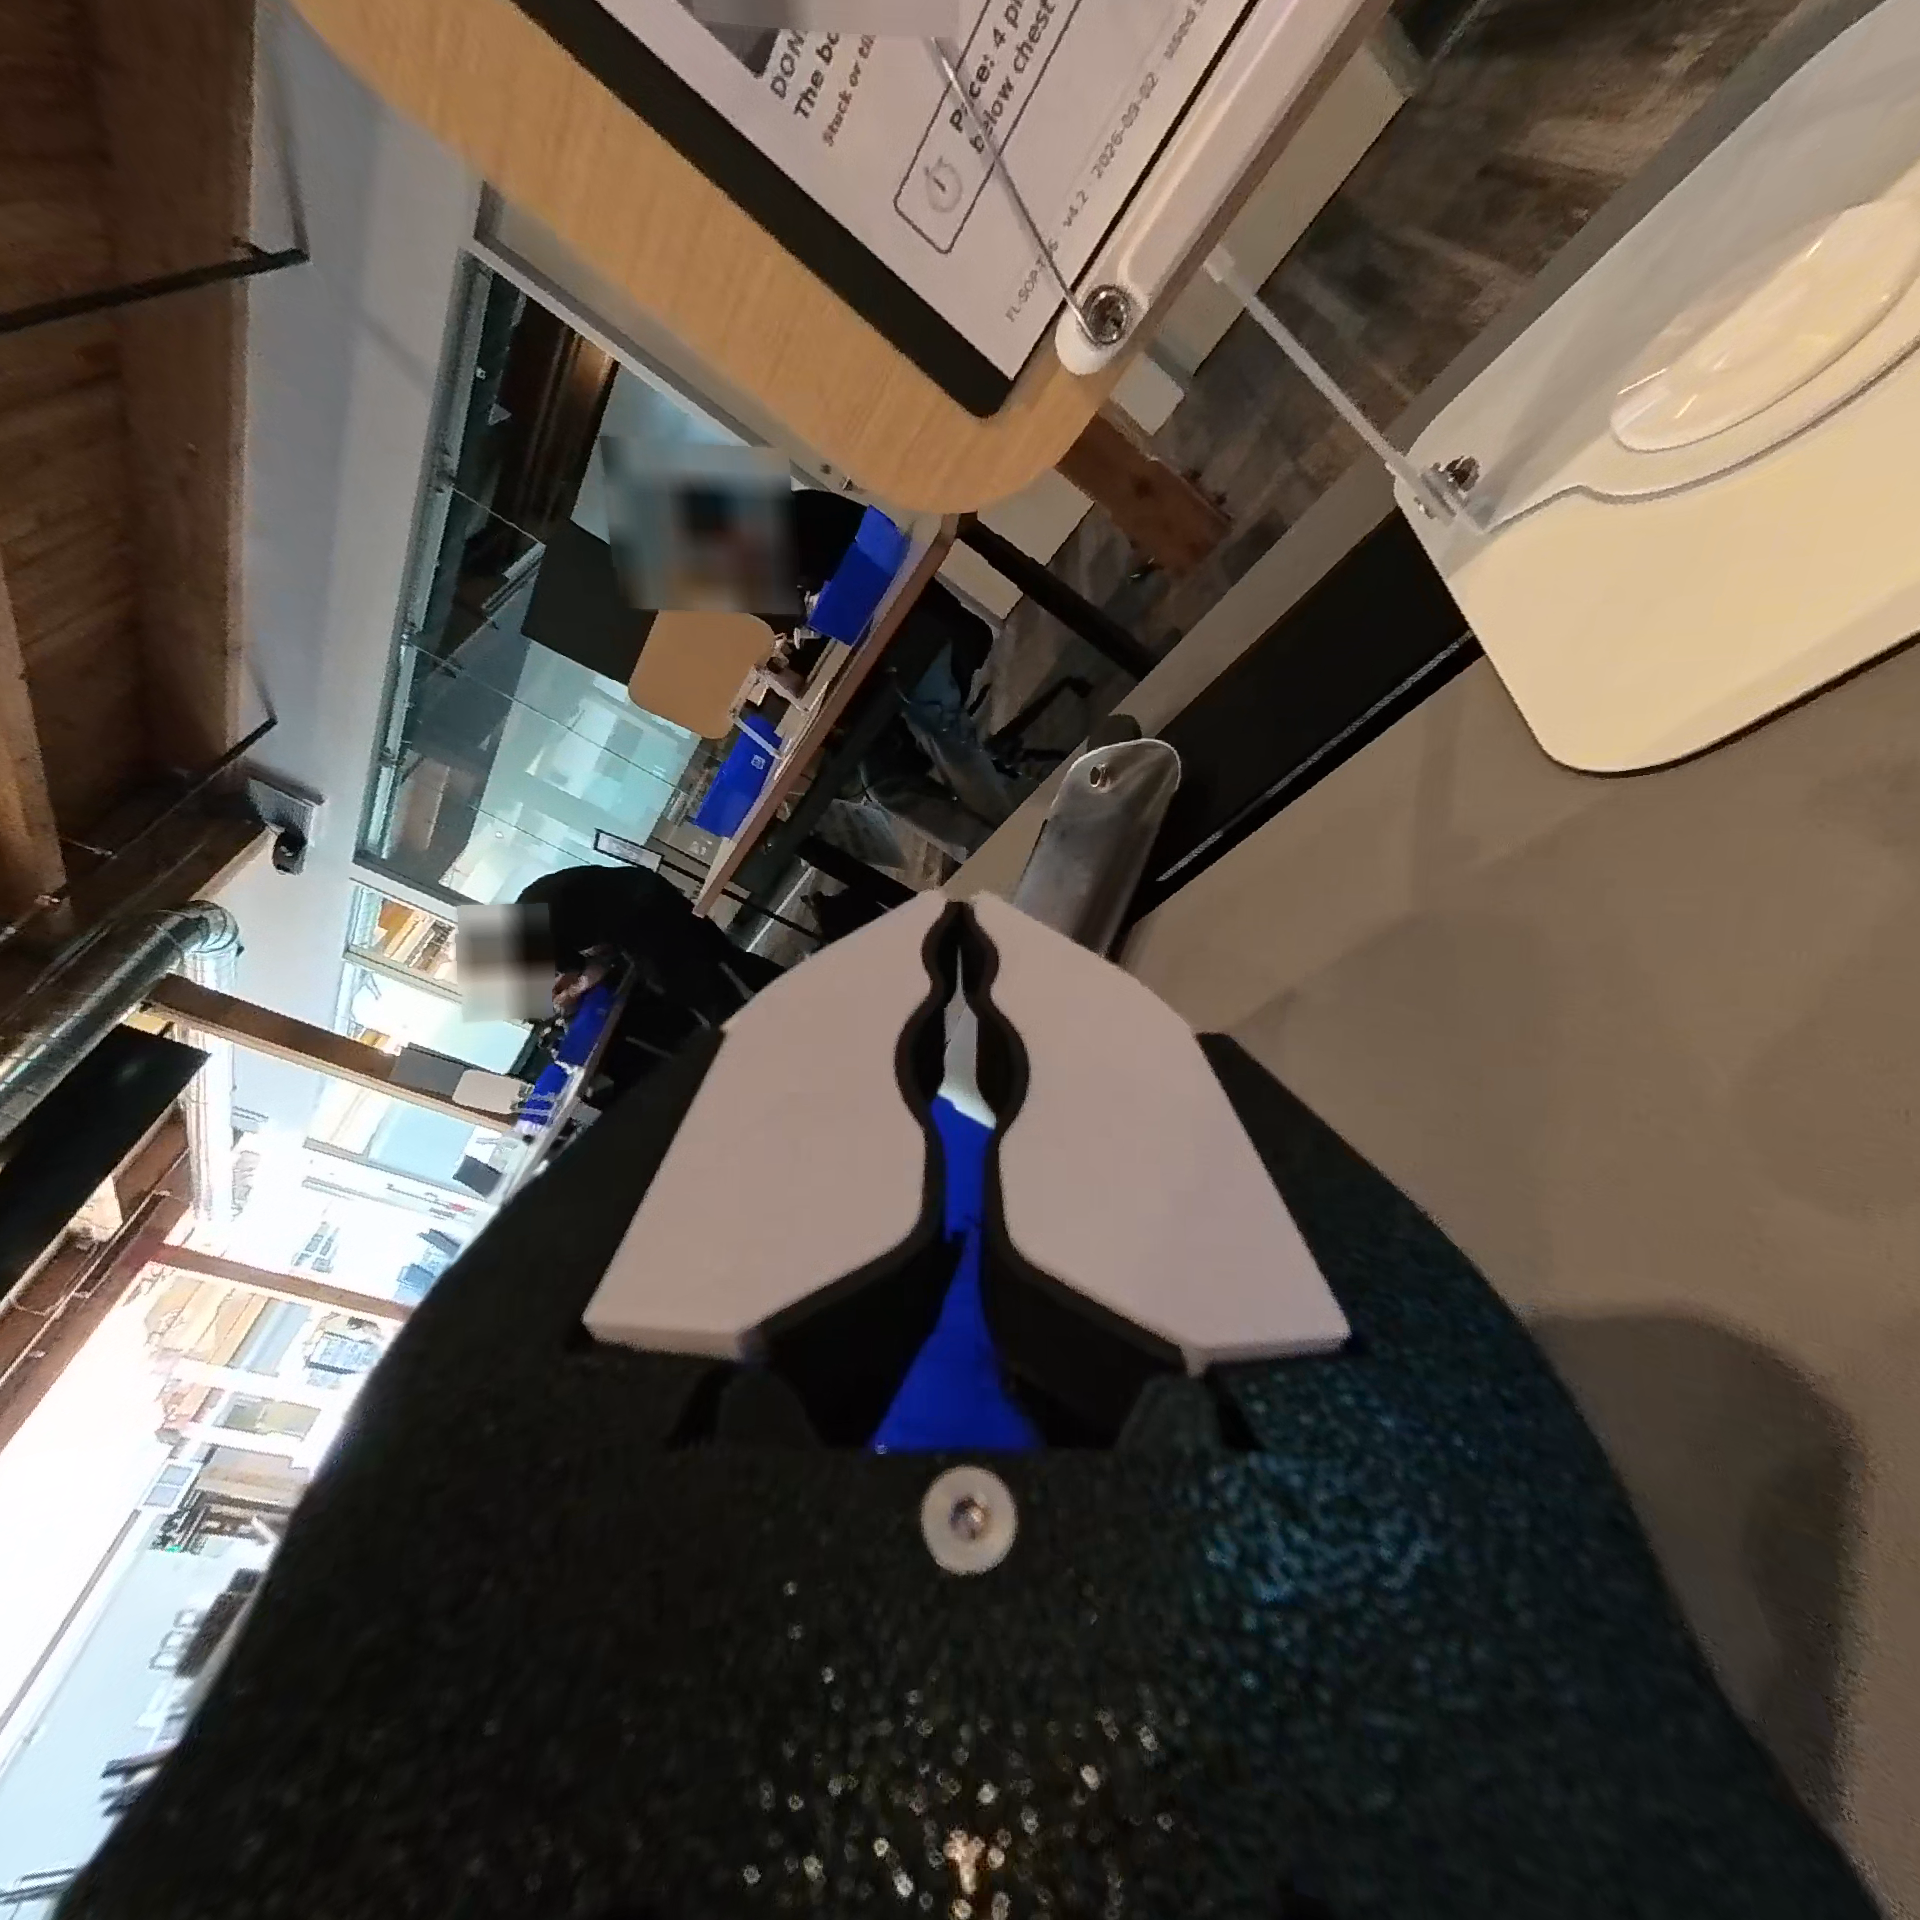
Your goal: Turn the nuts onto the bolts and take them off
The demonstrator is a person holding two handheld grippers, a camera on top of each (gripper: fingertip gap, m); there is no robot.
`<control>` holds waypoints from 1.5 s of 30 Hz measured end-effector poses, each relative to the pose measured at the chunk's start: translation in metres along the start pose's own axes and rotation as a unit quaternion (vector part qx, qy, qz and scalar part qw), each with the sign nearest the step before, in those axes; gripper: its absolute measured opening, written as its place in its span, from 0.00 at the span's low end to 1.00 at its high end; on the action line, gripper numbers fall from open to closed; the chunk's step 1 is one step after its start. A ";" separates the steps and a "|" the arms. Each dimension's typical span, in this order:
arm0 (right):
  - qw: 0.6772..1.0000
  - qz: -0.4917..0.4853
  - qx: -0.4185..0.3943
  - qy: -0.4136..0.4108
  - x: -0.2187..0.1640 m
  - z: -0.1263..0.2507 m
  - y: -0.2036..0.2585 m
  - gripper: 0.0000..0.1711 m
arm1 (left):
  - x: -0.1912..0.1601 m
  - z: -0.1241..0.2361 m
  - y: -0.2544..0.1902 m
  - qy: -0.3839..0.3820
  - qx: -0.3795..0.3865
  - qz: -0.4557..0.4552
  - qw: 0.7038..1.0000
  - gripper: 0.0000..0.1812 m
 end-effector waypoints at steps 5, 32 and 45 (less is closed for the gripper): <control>1.000 -0.010 -0.001 0.014 -0.003 0.000 -0.003 0.85 | 0.000 0.000 0.000 -0.002 0.009 -0.019 1.000 0.00; 0.999 -0.013 -0.027 0.025 -0.004 0.006 -0.033 0.84 | -0.005 -0.004 -0.018 0.004 -0.031 -0.006 0.999 0.00; 0.983 0.007 -0.030 0.181 -0.075 0.080 -0.284 0.31 | 0.038 0.021 -0.056 -0.067 -0.097 0.020 0.993 0.01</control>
Point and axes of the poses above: each gripper's, where its closed fingertips meet, z back along the fingers, x out of its top, y = z × x across the jaws, the point moved 3 cm from there along z, back along the fingers, and after that the axes turned 1 degree about x, right-handed, at the moved point
